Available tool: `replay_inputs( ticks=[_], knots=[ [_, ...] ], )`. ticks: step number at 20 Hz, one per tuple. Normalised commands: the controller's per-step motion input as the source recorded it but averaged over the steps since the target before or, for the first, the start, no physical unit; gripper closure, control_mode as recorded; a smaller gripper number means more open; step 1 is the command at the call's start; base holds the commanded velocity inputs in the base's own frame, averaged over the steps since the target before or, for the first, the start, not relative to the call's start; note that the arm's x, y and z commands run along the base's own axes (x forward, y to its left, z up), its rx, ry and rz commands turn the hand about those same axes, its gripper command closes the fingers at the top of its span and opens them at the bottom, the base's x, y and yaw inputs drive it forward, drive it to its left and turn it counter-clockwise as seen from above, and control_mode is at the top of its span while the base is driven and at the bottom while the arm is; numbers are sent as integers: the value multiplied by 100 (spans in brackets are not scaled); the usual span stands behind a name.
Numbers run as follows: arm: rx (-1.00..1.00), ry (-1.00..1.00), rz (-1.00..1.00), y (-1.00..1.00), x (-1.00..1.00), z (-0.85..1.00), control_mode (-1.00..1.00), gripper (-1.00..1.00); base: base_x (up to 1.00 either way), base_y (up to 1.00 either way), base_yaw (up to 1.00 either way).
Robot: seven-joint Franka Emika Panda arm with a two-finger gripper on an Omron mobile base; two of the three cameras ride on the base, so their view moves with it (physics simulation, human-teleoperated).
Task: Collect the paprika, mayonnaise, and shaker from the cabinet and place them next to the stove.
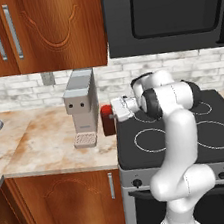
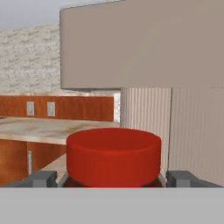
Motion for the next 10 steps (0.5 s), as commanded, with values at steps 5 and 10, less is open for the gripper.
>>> replay_inputs(
  ticks=[5, 10],
  knots=[
    [0, -5, 0, -13, -9, 51, -100, -100, 0, 0, 0],
    [0, -10, 0, -7, -48, 60, -100, -100, 0, 0, 0]
  ],
)
